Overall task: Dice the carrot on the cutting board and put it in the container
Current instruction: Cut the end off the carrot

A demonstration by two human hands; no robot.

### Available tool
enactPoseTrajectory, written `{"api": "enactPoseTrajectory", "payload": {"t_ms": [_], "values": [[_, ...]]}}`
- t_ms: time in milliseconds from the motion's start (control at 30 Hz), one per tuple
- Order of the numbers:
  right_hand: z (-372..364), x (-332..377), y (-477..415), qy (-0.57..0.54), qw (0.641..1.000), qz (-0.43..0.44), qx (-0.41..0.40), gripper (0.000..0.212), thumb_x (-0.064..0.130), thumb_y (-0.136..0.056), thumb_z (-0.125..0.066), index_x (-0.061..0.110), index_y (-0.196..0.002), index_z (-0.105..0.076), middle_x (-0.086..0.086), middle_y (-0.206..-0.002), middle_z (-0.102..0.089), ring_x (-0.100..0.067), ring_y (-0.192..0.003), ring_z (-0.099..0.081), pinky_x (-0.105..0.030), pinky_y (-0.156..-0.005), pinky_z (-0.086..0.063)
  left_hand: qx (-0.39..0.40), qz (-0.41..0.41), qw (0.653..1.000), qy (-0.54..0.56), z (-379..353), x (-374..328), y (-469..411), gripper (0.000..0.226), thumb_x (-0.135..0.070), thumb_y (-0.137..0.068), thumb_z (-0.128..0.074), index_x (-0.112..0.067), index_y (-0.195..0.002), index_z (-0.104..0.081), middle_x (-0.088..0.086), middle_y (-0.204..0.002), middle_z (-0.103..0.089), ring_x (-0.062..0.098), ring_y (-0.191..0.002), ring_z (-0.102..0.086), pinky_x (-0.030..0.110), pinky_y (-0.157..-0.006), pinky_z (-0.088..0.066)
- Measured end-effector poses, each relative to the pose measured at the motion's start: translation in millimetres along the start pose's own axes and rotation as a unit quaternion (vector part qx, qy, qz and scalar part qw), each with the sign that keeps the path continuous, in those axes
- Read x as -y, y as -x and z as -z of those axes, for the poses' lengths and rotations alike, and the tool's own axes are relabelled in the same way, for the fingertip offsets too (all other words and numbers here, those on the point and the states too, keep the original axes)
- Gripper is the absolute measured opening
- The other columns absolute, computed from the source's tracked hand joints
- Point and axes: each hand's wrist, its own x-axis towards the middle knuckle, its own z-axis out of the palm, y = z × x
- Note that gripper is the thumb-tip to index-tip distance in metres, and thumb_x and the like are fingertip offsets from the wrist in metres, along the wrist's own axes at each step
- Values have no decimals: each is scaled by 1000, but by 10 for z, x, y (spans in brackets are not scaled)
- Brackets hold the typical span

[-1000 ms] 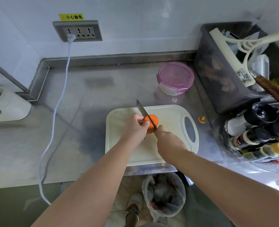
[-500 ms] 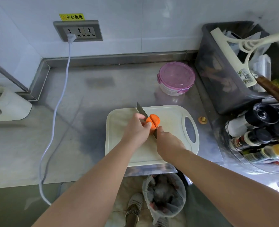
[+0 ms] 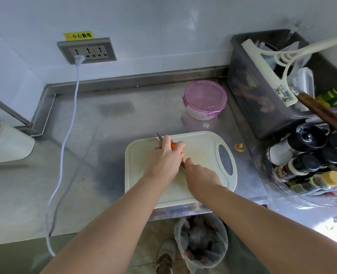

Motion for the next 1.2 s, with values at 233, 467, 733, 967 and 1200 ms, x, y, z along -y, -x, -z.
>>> {"api": "enactPoseTrajectory", "payload": {"t_ms": [233, 467, 733, 967, 1200], "values": [[-21, -192, 146, 113, 993, 27, -10, 67, -3, -92, -43, 5, -148, -8, -7, -110, -63, -25, -93, -66, -29, -60, -41, -43, 112, 979, 165, -60, 166, 78, 30, -25, -100, -43, -16, -129, -48, 12, -123, -36, 34, -107, -49, 38, -80, -43], [32, -369, 294, 119, 992, 17, -32, 52, -7, -88, -44, 9, -133, -25, 4, -63, -35, -12, -48, -36, -23, -43, -29, -62, 200, 924, 320, -48, 117, 104, 32, -19, -102, -39, -10, -132, -44, 14, -129, -36, 22, -110, -44, 15, -78, -26], [73, -675, 378, 97, 992, -41, -68, 53, -7, -86, -45, 13, -132, -27, 1, -67, -46, -18, -48, -42, -28, -46, -35, -103, 330, 821, 454, -96, 299, 57, 32, -20, -100, -44, -9, -130, -49, 6, -115, -50, 23, -92, -59, 46, -86, -54], [6, -585, 119, -36, 987, -110, -109, 37, 8, -99, -38, 6, -135, -27, -10, -93, -59, -27, -73, -56, -31, -56, -40, -43, 285, 880, 376, -226, 284, 276, 29, -14, -96, -51, -11, -125, -48, 16, -128, -42, 29, -109, -52, 29, -100, -42], [16, -465, 63, -122, 984, -101, -84, 19, 22, -104, -31, 8, -115, -36, -14, -96, -64, -25, -69, -54, -29, -48, -36, 9, 222, 937, 269, -228, 431, 303, 37, -13, -95, -53, -15, -132, -48, 12, -131, -43, 28, -115, -48, 26, -96, -34]]}}
